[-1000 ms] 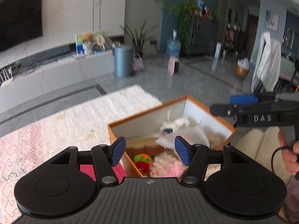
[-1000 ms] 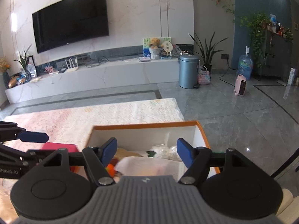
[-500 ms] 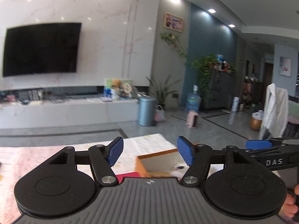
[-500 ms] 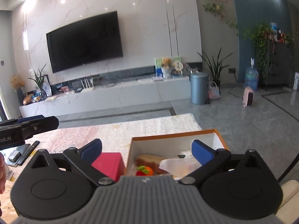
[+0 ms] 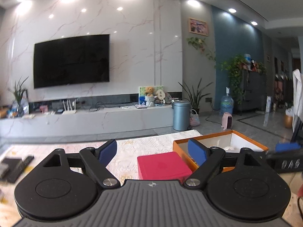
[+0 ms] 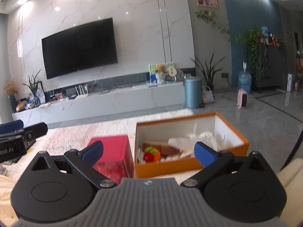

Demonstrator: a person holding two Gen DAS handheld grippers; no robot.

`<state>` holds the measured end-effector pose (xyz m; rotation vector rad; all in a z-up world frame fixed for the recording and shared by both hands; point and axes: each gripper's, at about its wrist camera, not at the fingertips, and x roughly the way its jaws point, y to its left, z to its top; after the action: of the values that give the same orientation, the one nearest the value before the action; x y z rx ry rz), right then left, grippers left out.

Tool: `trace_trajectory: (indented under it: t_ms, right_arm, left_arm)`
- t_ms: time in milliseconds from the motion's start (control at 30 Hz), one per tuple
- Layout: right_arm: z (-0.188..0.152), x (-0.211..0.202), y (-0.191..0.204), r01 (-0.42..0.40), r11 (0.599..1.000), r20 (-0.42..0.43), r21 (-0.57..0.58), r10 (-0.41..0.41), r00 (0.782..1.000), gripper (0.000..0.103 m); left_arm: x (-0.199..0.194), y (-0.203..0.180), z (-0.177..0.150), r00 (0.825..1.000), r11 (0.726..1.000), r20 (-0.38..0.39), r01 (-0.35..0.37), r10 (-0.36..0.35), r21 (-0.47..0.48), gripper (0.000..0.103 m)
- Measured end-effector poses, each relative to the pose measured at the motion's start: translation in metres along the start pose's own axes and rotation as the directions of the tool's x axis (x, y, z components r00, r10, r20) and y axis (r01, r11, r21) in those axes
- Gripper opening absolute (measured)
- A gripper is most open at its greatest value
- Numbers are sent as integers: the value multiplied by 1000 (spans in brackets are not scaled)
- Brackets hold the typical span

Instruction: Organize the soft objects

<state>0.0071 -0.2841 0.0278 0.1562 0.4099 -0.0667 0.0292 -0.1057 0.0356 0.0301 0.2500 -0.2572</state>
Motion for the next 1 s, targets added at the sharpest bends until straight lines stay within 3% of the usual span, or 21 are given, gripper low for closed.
trace_trajectory:
  t_ms: [200, 367, 1000]
  right_arm:
    - [-31, 10, 4, 31, 999, -41, -35, -33, 999, 100]
    - [-49, 18, -9, 14, 1000, -55, 28, -12, 998, 100]
    - [-55, 33, -19, 6, 996, -85, 90, 2, 996, 100]
  left_arm:
    - [20, 10, -19, 993, 999, -115, -13, 8, -47, 103]
    - [33, 13, -37, 981, 999, -196, -22, 13, -46, 103]
    - [38, -1, -60, 962, 998, -268, -54, 49, -12, 103]
